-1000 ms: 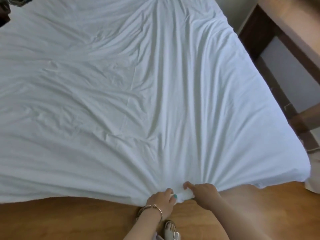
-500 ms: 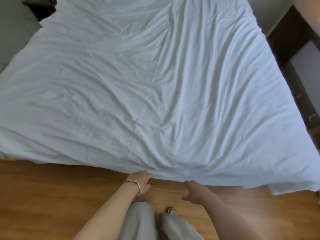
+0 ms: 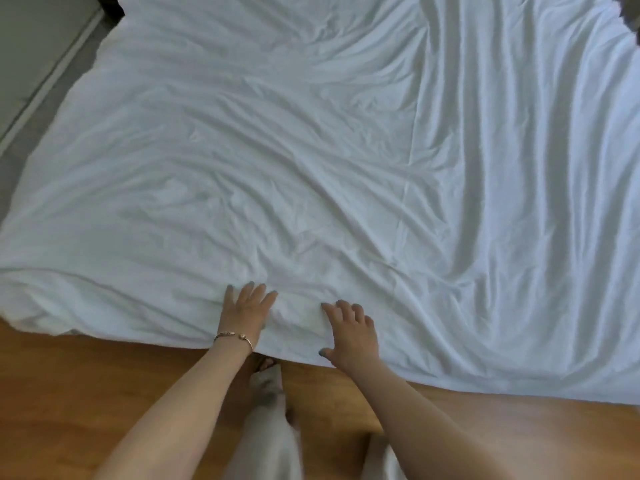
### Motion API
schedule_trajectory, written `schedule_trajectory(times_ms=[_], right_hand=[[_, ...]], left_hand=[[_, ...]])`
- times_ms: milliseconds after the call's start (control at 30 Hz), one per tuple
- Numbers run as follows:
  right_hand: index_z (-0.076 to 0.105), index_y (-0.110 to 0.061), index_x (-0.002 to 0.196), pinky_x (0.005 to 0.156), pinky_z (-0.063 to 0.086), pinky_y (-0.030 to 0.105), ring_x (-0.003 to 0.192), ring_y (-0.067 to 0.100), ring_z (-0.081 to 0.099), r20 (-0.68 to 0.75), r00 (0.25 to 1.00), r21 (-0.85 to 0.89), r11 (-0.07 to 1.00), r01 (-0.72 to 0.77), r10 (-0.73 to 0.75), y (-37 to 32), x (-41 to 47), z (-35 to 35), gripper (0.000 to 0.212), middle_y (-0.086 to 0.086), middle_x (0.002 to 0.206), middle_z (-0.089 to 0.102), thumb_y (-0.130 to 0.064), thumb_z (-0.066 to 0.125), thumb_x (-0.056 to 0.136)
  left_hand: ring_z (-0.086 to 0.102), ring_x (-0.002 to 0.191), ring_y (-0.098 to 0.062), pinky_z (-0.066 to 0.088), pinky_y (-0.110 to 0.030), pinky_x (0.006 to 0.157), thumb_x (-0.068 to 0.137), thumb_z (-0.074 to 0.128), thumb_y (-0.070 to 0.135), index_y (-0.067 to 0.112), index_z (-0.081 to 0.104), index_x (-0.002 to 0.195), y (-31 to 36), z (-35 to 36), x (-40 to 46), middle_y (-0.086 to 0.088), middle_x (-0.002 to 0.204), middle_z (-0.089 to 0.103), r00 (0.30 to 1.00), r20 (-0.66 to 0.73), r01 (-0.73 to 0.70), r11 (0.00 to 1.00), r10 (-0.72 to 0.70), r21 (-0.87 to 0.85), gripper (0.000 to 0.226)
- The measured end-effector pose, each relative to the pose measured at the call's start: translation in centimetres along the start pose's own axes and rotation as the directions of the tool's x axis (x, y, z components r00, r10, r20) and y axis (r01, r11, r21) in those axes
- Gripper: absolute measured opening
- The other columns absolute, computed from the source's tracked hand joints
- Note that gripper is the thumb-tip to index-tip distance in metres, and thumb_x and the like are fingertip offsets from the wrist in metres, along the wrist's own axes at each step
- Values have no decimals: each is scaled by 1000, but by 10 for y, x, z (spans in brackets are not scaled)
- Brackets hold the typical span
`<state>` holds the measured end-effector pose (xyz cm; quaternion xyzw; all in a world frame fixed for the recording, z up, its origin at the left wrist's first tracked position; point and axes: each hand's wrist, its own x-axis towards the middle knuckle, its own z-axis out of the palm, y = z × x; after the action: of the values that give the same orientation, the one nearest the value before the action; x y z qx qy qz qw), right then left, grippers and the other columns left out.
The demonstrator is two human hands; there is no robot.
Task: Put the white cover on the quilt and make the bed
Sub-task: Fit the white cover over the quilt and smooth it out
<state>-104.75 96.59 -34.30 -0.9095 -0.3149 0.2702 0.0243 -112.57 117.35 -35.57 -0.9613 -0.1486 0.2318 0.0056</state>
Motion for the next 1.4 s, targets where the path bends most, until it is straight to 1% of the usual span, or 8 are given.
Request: schedule_trajectory(times_ms=[67, 133, 233, 500, 933, 1100, 1233, 1400], right_hand=[[61, -22, 106, 68, 46, 29, 89, 22, 57, -97, 995, -92, 996, 6, -15, -10, 17, 3, 58, -1, 101, 57, -18, 89, 55], [61, -20, 68, 45, 29, 21, 53, 15, 53, -175, 983, -119, 992, 32, -52, -10, 20, 4, 51, -5, 63, 53, 4, 86, 32], [59, -19, 70, 50, 23, 18, 58, 16, 52, -53, 997, -37, 998, 45, -47, -17, 3, -6, 40, -5, 67, 56, 11, 74, 48], [60, -14, 117, 81, 45, 31, 105, 23, 60, 427, 903, -245, 966, 77, 37, -55, -1, -13, 29, 2, 110, 59, -6, 49, 92], [42, -28, 139, 98, 43, 33, 128, 16, 41, 194, 964, 314, 942, 116, -183, -302, 73, -8, 51, -4, 140, 44, -31, 62, 92], [28, -26, 145, 103, 37, 38, 127, 25, 33, 107, 992, 168, 985, 46, -65, -414, 120, 26, 81, -1, 143, 30, -43, 71, 78], [59, -13, 111, 78, 44, 32, 100, 27, 57, -106, 994, 37, 999, 22, -18, -455, 152, 39, 29, 5, 107, 59, -10, 66, 83], [61, -18, 63, 47, 39, 27, 46, 20, 51, -309, 950, 10, 999, 43, -37, -458, 122, 41, 25, -3, 53, 52, -10, 84, 66]], left_hand=[[62, 84, -19, 49, -32, 86, 55, 90, 14, 19, 67, 84, -24, 0, 8, 1, 88, 64, 975, -112, -183, 981, 189, 65, 38], [55, 53, -14, 41, -19, 55, 36, 94, 9, 20, 59, 58, -39, -9, 5, 5, 58, 55, 956, -96, -275, 961, 276, 25, 43], [61, 90, -19, 35, -27, 66, 84, 64, 5, 20, 63, 98, -47, -14, -22, 3, 98, 64, 956, 143, -253, 966, 258, -48, 20], [55, 110, -21, 44, -33, 89, 97, 51, 29, 23, 61, 117, -64, -26, -49, 0, 122, 59, 862, 363, -307, 935, 353, -180, 23], [8, 147, -21, 19, -35, 116, 91, 62, 27, 35, 3, 154, -345, 12, -44, 3, 161, 4, 950, 305, -96, 994, 73, 59, 87], [38, 130, -21, 33, -36, 104, 80, 74, 35, 28, 45, 137, -451, 36, -19, 5, 141, 40, 993, 98, -51, 991, 63, -121, 64], [58, 69, -20, 47, -29, 62, 49, 89, 5, 22, 58, 74, -498, 50, -14, 5, 76, 58, 971, -122, -217, 970, 204, -107, 43], [53, 45, -15, 32, -17, 47, 38, 93, 18, 25, 58, 68, -514, 48, -51, 11, 51, 53, 939, -100, -342, 921, 329, -185, 47]])
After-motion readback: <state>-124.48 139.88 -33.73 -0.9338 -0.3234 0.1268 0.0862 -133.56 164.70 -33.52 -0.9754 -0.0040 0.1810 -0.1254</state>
